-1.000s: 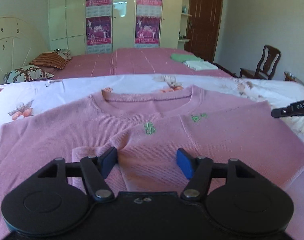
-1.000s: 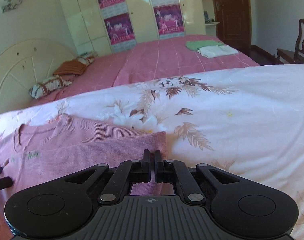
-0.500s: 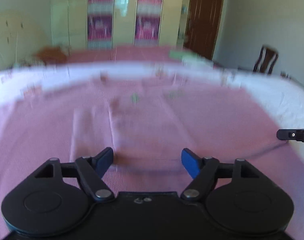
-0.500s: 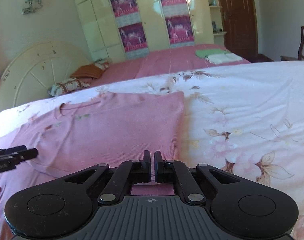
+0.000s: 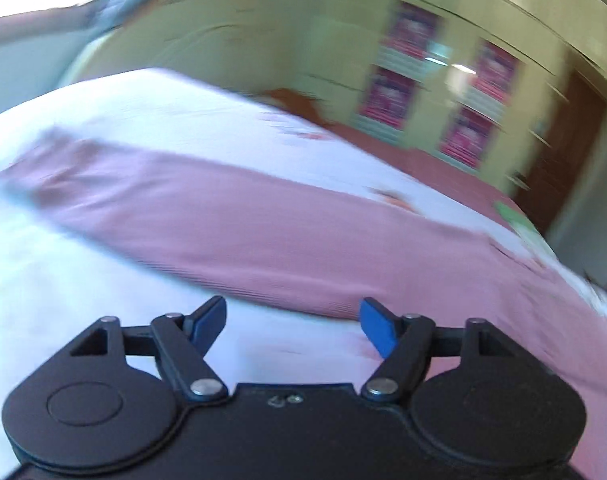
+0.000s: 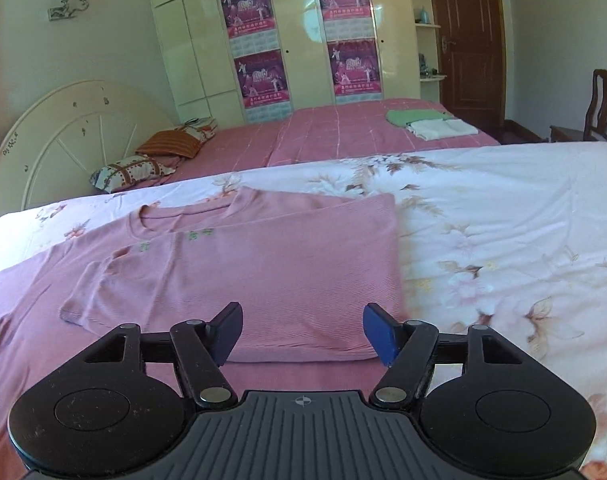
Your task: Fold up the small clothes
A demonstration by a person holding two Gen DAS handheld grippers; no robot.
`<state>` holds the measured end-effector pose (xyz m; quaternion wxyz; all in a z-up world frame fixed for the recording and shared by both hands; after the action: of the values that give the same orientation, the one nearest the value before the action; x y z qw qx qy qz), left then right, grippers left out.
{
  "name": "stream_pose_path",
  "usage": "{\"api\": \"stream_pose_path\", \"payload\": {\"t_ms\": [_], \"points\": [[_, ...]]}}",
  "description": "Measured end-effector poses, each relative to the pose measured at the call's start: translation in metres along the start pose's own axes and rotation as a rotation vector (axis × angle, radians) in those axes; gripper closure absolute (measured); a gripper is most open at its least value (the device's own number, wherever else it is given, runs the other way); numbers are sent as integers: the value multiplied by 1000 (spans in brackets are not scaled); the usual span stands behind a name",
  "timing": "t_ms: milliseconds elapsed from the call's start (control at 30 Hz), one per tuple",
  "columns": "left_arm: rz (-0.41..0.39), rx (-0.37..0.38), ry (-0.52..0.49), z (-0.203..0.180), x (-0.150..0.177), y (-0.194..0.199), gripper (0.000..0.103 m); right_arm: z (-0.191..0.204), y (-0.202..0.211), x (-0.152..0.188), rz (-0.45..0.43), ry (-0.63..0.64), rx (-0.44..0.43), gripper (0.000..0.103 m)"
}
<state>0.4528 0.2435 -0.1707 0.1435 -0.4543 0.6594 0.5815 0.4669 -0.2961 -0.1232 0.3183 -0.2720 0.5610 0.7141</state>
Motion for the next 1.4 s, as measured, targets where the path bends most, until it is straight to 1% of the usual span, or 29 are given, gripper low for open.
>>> {"api": "stream_pose_path", "payload": {"t_ms": [67,100,200,267,333,533,567,633,667,700,733,767,833,900,933,1000,1033,1067,1133,1200,1267,1367,1400], "points": [[-32,-47,150,60,-16,2,44,17,-2,4,15,2,-12,36],[-39,-65,217,85,-22,2,45,25,-4,4,20,0,-17,36],[-59,-86,348,139,-40,-5,48,51,-13,3,33,-26,-35,36],[-69,-74,396,159,-51,-13,49,65,-18,0,35,-60,-44,36],[-76,-61,416,171,-58,-22,49,75,-21,-4,36,-86,-45,36],[-120,-39,429,183,-78,-45,50,98,-29,-17,28,-118,-38,36],[-123,-40,425,184,-80,-48,53,98,-30,-19,26,-132,-32,36],[-114,-63,404,185,-86,-53,70,96,-33,-21,25,-161,-17,36],[-102,-75,397,185,-88,-54,93,94,-33,-22,25,-179,-13,36],[-127,-44,396,180,-91,-50,93,93,-34,-22,26,-194,-10,36],[-162,-11,364,169,-96,-42,93,92,-34,-23,26,-203,-8,36],[-185,16,296,151,-102,-35,93,91,-33,-23,25,-207,-5,36],[-198,100,164,102,-110,-24,93,89,-30,-23,16,-205,-5,36],[-207,159,9,41,-110,-13,93,86,-27,-21,10,-207,-6,36],[-205,204,-60,5,-106,-8,93,84,-27,-20,9,-212,-8,36],[-184,279,-168,-64,-94,-4,93,79,-25,-18,6,-227,-14,36],[-172,304,-213,-93,-87,-3,93,77,-24,-18,3,-236,-17,36],[-148,343,-252,-129,-74,-4,93,74,-22,-18,-1,-246,-22,36],[-92,396,-308,-185,-47,-10,93,69,-18,-20,-12,-259,-34,36],[-44,424,-396,-240,-15,-18,93,62,-11,-23,-24,-268,-46,36],[2,440,-457,-284,18,-29,93,51,-4,-26,-33,-285,-59,36],[81,445,-525,-330,63,-52,92,34,5,-27,-37,-302,-75,36],[138,453,-550,-340,83,-63,84,28,7,-26,-34,-314,-82,36]]}}
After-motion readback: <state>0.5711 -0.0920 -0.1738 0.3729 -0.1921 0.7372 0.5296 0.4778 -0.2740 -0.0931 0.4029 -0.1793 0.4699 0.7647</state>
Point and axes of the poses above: each gripper's, at about its wrist camera, not at the fingertips, and y roughly against the way its jaws point, z to its left, x to its underside, the point moved 7 cm from there along -y, roughly the way its jaws point, and after that the axes turned 2 degrees about z, right-handed, at the moved point
